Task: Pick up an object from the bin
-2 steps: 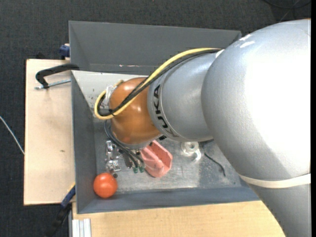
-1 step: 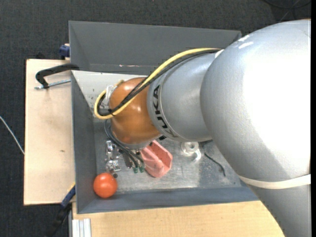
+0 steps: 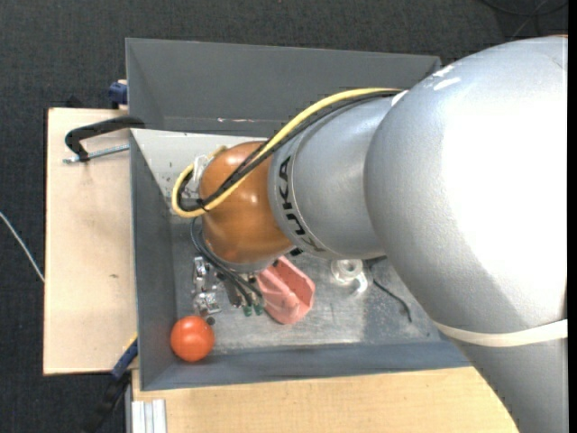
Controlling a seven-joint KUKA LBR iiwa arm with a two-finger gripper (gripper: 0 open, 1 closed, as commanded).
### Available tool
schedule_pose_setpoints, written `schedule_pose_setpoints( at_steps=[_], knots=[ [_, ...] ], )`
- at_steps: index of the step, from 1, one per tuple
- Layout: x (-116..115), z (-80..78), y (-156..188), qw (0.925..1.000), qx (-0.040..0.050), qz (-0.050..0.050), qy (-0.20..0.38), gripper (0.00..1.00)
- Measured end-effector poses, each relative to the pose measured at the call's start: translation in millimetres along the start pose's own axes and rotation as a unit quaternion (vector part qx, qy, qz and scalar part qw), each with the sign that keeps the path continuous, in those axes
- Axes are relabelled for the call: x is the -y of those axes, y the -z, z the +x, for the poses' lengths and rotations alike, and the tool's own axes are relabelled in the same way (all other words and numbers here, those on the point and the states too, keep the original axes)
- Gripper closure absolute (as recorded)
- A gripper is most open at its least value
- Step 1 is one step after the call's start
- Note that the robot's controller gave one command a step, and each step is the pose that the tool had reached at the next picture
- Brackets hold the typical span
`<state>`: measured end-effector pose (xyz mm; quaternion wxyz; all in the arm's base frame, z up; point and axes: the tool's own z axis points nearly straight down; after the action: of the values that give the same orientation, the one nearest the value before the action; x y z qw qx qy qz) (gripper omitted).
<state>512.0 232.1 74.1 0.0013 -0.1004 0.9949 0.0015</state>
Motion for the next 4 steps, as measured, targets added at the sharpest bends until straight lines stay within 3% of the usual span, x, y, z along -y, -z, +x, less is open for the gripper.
schedule_pose_setpoints(
  at_steps=[4],
  knots=[
    [-0.1, 0.0, 0.0, 1.0000, 0.0000, 0.000, 0.000, 1.00]
  ],
)
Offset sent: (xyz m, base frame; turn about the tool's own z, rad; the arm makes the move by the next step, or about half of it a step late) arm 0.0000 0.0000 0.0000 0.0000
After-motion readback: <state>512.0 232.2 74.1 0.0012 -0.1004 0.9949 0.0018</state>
